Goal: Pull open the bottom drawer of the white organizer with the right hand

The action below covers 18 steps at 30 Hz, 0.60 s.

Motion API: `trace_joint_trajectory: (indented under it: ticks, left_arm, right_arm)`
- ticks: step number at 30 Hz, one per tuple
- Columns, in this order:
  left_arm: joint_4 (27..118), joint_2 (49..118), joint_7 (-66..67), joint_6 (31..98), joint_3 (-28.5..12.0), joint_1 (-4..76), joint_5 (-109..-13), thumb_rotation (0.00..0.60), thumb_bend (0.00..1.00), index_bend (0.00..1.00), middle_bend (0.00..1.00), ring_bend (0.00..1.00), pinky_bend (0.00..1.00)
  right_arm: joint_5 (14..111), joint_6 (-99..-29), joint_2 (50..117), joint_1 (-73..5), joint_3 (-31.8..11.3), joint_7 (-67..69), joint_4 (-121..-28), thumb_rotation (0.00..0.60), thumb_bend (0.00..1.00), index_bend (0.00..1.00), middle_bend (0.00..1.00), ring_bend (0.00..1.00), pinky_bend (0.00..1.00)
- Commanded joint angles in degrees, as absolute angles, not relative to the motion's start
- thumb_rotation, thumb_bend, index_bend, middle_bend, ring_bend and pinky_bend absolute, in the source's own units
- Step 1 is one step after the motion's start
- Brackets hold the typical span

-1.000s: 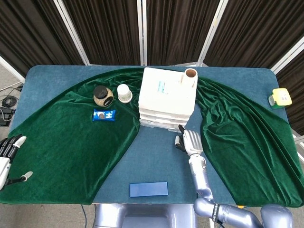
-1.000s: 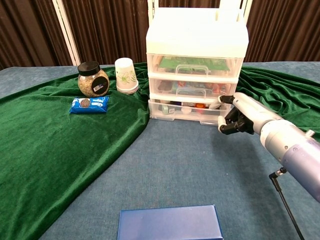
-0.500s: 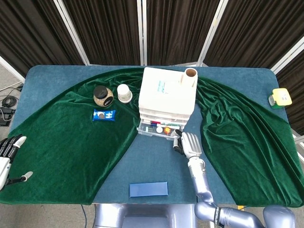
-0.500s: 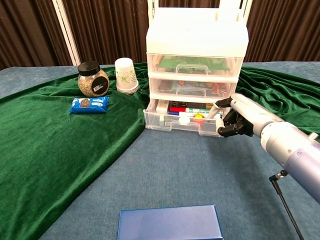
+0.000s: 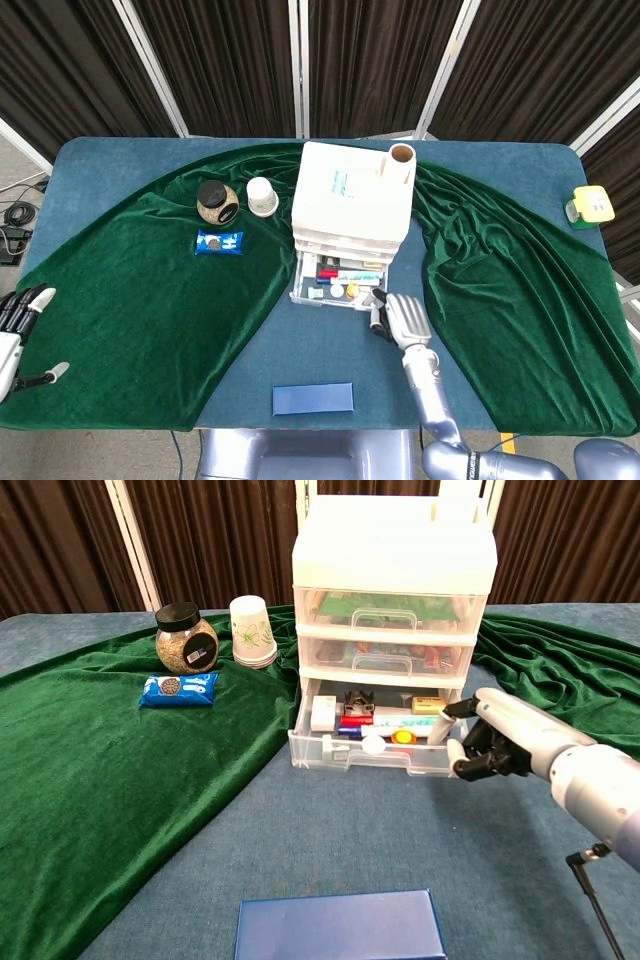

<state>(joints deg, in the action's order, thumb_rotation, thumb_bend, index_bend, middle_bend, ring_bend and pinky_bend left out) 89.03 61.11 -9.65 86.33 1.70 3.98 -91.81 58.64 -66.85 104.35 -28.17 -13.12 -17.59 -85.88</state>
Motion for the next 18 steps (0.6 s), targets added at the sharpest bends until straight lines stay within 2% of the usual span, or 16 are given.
trace_joint_trajectory:
  ticks: [1, 3, 7, 10, 18]
  left_arm:
    - [89.1, 61.1, -9.6, 86.5, 1.8, 3.9, -91.9, 0.600, 0.11, 0.00, 0.00, 0.00, 0.00]
    - [89.1, 61.1, -9.6, 86.6, 1.8, 3.9, -92.0, 0.600, 0.11, 0.00, 0.00, 0.00, 0.00]
    - [89.1, 61.0, -9.7, 86.7, 1.8, 3.8, -92.1, 0.600, 0.11, 0.00, 0.00, 0.00, 0.00]
    - [89.1, 61.1, -9.7, 86.7, 1.7, 3.8, -92.0, 0.600, 0.11, 0.00, 0.00, 0.00, 0.00]
    - [88.6, 61.1, -9.8, 86.6, 1.5, 3.8, -91.3, 0.600, 0.12, 0.00, 0.00, 0.00, 0.00]
  right_arm:
    - [59.4, -67.6, 103.9, -27.5, -12.5, -17.5, -86.8, 0.600, 0.61, 0.49, 0.92, 0.98, 0.90]
    - [59.6, -67.9, 103.8, -27.4, -12.3, -17.4, -87.0, 0.600, 0.61, 0.45, 0.92, 0.98, 0.90]
    - [60.0, -67.8, 103.6, -27.2, -12.3, -16.8, -87.0, 0.600, 0.57, 0.25, 0.90, 0.96, 0.90]
    - [60.6, -67.8, 103.3, -27.2, -12.3, -16.4, -86.9, 0.600, 0.54, 0.14, 0.88, 0.95, 0.89]
    - [64.4, -71.2, 98.9, -25.3, -11.1, -16.2, -90.8, 0.600, 0.51, 0.09, 0.83, 0.91, 0.86]
